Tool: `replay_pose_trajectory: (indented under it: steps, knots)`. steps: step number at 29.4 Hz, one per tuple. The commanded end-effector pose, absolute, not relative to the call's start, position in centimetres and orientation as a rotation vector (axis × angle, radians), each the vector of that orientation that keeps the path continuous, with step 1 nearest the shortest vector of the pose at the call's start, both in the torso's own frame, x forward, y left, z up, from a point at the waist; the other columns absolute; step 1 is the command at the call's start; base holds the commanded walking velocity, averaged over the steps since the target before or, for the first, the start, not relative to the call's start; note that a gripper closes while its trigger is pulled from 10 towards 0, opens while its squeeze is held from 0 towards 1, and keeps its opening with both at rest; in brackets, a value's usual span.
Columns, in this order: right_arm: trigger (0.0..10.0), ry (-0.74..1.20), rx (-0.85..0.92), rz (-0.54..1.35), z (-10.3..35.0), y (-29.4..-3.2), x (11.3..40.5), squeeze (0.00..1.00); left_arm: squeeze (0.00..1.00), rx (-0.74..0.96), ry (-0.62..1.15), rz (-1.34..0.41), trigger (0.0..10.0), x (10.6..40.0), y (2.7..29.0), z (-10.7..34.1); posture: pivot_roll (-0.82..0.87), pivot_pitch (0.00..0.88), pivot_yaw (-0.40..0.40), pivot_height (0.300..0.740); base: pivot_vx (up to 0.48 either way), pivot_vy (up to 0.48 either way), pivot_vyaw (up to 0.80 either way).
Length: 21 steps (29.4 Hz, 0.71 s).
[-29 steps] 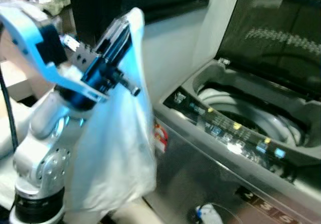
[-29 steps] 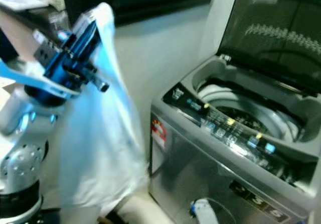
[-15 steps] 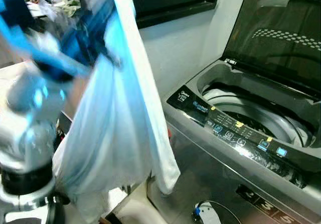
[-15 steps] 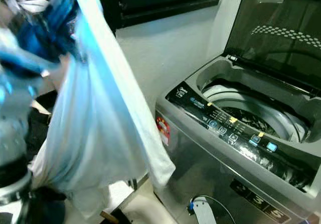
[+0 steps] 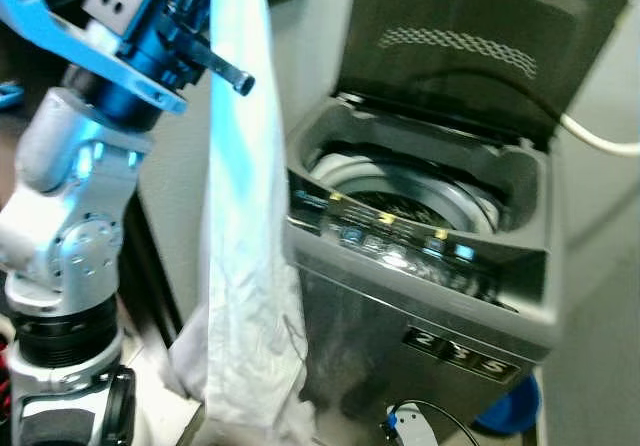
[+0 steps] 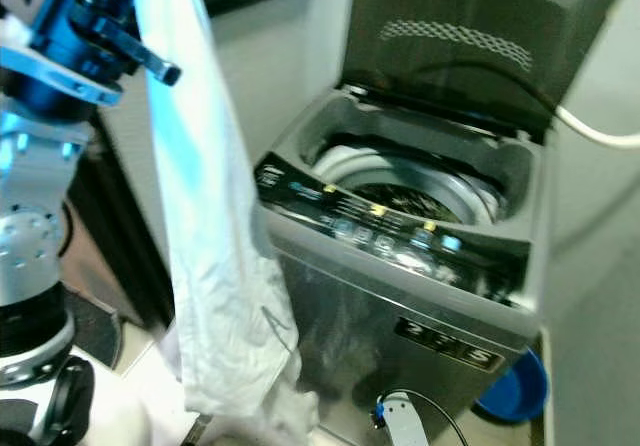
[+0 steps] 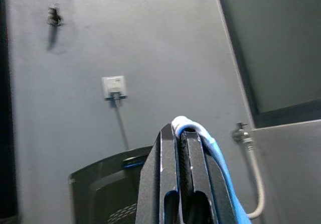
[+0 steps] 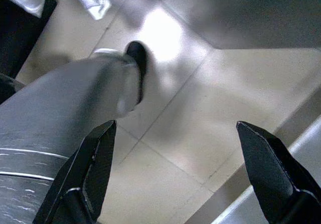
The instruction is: Clothes washing
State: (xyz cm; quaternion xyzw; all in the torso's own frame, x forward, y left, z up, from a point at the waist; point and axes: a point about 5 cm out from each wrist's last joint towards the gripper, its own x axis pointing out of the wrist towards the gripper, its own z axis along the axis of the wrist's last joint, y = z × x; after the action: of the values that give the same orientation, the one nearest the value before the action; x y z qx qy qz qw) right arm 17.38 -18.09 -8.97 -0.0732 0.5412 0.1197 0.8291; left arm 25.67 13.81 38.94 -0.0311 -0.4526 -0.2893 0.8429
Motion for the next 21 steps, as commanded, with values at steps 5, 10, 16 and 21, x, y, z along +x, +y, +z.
replay_pose_trajectory:
  steps: [5, 10, 16, 21]
  knots:
    - [10.0, 1.158, -0.144, 0.254, -9.2, -17.9, 17.0, 0.00, 0.00, -0.041, -0.897, -0.518, 10.0, 26.5, 13.9, 37.4, 0.03, 0.000, -0.052, 0.740, 0.000, 0.000, -0.80]
    - [10.0, 1.137, -0.054, 0.293, -9.0, -17.6, 17.1, 0.00, 0.00, -0.050, -0.849, -0.547, 10.0, 26.4, 14.9, 35.3, 0.04, 0.000, -0.055, 0.740, 0.000, 0.000, 0.00]
    - [10.0, 1.073, 0.185, 0.521, -8.0, -15.5, 18.3, 0.00, 0.00, -0.058, -0.861, -0.630, 10.0, 25.8, 13.9, 34.9, 0.03, 0.000, -0.048, 0.740, 0.000, 0.000, 0.00]
    - [10.0, 1.032, 0.266, 0.633, -7.1, -14.9, 19.2, 0.00, 0.00, -0.064, -0.872, -0.693, 10.0, 25.5, 12.8, 34.9, 0.03, 0.000, -0.046, 0.740, 0.000, 0.000, 0.00]
